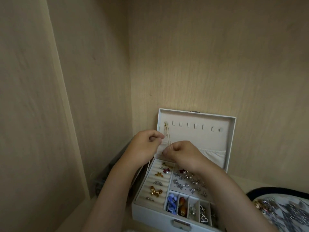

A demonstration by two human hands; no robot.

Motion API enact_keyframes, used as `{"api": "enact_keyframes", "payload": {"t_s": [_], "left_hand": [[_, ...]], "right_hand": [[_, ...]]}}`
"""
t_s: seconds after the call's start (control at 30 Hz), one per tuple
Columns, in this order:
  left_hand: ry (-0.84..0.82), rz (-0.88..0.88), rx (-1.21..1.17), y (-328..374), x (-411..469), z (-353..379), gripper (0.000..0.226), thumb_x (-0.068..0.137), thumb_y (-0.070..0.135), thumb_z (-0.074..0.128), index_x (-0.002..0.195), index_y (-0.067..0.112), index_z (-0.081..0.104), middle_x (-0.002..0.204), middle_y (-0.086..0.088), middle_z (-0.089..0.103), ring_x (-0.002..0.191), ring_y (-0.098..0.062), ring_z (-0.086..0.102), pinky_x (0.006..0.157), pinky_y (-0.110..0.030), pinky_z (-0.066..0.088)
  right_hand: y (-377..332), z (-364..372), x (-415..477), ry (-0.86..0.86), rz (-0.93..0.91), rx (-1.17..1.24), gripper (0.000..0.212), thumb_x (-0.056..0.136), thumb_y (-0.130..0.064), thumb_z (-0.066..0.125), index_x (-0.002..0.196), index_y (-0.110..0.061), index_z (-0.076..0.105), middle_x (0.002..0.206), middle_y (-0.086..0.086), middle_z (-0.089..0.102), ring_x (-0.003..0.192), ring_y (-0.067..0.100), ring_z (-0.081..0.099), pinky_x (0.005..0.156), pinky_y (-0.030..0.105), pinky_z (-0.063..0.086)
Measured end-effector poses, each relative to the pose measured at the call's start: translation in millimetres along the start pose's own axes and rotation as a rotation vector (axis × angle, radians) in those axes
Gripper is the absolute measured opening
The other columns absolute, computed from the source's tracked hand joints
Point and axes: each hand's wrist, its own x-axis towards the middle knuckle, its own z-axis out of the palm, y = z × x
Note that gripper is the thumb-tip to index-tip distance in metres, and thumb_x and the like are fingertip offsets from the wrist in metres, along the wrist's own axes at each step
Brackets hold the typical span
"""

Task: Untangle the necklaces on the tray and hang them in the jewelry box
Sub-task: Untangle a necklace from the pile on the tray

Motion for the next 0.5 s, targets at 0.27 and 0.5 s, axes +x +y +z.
{"api": "enact_keyframes", "payload": {"t_s": [0.27,0.5], "left_hand": [[-0.205,-0.031,-0.023,13.8,-2.5,23.5,0.015,0.098,0.015,0.056,0.107,0.019,0.067,0.069,0.010,0.065,0.048,-0.002,0.058,0.047,-0.014,0.042],[-0.313,-0.057,-0.069,12.4,-7.1,29.5,0.016,0.096,0.016,0.062,0.106,0.008,0.071,0.089,0.000,0.075,0.050,0.005,0.056,0.056,-0.018,0.048]], "right_hand": [[-0.5,-32.5,-0.5,0.168,-0.163,-0.268,0.024,0.091,-0.031,0.069,0.072,-0.018,0.073,0.067,0.001,0.068,0.060,0.008,0.056,0.065,0.030,0.049],[3.1,-33.8,3.6,0.271,-0.224,-0.075,0.021,0.092,-0.021,0.069,0.073,-0.013,0.077,0.064,-0.004,0.072,0.046,-0.004,0.054,0.062,0.023,0.045]]}}
